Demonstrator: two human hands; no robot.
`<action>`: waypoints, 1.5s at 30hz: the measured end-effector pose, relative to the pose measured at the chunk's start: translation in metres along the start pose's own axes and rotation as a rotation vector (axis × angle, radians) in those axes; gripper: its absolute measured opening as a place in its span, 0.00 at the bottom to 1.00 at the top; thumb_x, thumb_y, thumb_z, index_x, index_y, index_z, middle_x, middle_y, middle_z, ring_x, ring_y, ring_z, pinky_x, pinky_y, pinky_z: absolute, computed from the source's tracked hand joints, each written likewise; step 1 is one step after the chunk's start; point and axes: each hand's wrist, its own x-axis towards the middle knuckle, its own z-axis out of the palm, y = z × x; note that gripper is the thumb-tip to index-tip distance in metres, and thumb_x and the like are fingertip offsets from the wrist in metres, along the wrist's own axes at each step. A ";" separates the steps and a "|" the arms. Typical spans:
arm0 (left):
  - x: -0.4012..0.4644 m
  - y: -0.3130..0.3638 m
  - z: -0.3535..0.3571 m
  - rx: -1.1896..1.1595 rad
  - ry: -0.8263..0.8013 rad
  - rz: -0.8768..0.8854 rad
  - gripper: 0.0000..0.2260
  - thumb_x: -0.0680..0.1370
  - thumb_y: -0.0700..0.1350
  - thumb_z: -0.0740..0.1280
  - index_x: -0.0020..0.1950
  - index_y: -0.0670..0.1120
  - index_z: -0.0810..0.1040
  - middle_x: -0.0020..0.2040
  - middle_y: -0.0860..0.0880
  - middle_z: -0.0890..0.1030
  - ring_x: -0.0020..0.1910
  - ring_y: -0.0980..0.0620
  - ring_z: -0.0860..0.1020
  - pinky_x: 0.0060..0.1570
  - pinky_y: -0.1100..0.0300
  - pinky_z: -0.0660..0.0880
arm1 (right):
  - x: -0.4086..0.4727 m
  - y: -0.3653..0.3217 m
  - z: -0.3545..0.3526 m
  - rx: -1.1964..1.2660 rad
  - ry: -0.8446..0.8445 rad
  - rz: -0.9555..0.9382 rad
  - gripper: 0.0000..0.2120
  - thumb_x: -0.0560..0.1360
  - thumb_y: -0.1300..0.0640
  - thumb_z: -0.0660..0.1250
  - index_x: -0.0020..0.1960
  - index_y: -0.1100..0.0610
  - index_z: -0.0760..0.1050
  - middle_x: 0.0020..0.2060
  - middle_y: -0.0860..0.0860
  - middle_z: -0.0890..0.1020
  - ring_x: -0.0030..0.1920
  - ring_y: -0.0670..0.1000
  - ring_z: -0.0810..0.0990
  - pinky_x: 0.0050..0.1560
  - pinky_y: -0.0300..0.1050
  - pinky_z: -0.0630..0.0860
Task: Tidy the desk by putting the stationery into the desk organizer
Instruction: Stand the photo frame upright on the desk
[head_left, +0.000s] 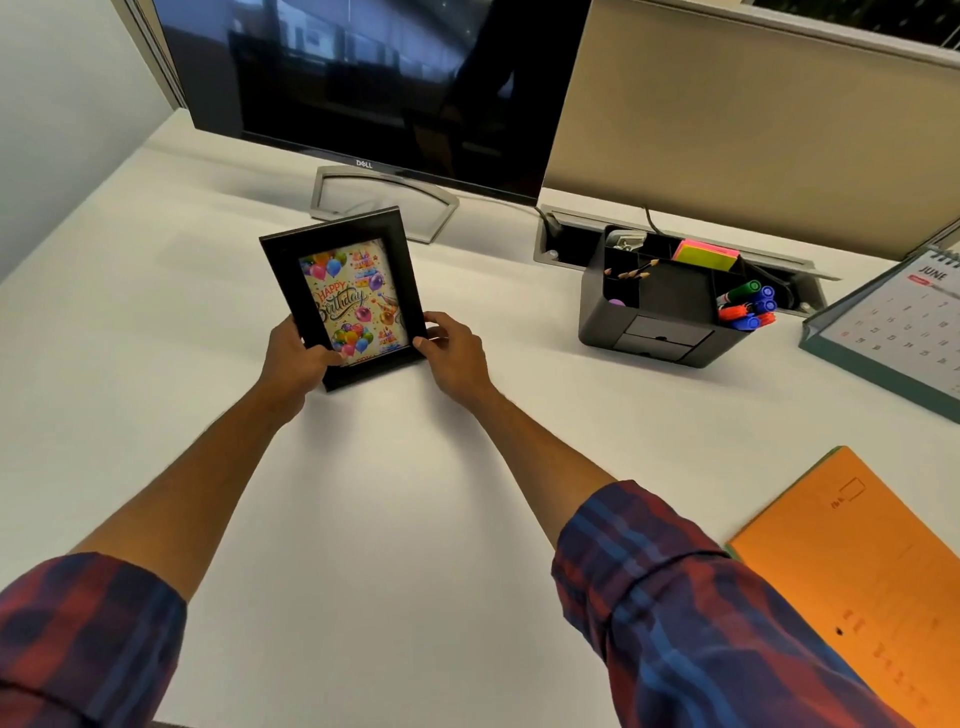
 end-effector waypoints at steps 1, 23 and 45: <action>0.003 0.000 -0.002 0.000 -0.009 -0.005 0.29 0.70 0.25 0.70 0.68 0.43 0.71 0.63 0.46 0.78 0.62 0.44 0.77 0.60 0.47 0.76 | 0.003 0.000 0.001 -0.022 -0.003 0.002 0.16 0.77 0.57 0.68 0.64 0.54 0.75 0.52 0.54 0.84 0.50 0.54 0.82 0.55 0.54 0.78; 0.072 0.008 -0.011 0.004 -0.097 -0.025 0.30 0.71 0.24 0.68 0.70 0.43 0.70 0.65 0.44 0.77 0.64 0.43 0.76 0.64 0.43 0.73 | 0.053 -0.004 0.003 -0.178 0.023 0.005 0.16 0.77 0.53 0.67 0.64 0.54 0.78 0.50 0.51 0.83 0.53 0.53 0.79 0.54 0.49 0.74; 0.045 -0.041 -0.013 0.116 0.091 0.090 0.39 0.69 0.36 0.77 0.76 0.44 0.63 0.73 0.45 0.70 0.70 0.48 0.70 0.67 0.56 0.68 | 0.024 0.029 -0.027 -0.643 -0.100 -0.134 0.25 0.80 0.48 0.61 0.75 0.52 0.64 0.76 0.50 0.61 0.76 0.50 0.57 0.74 0.53 0.55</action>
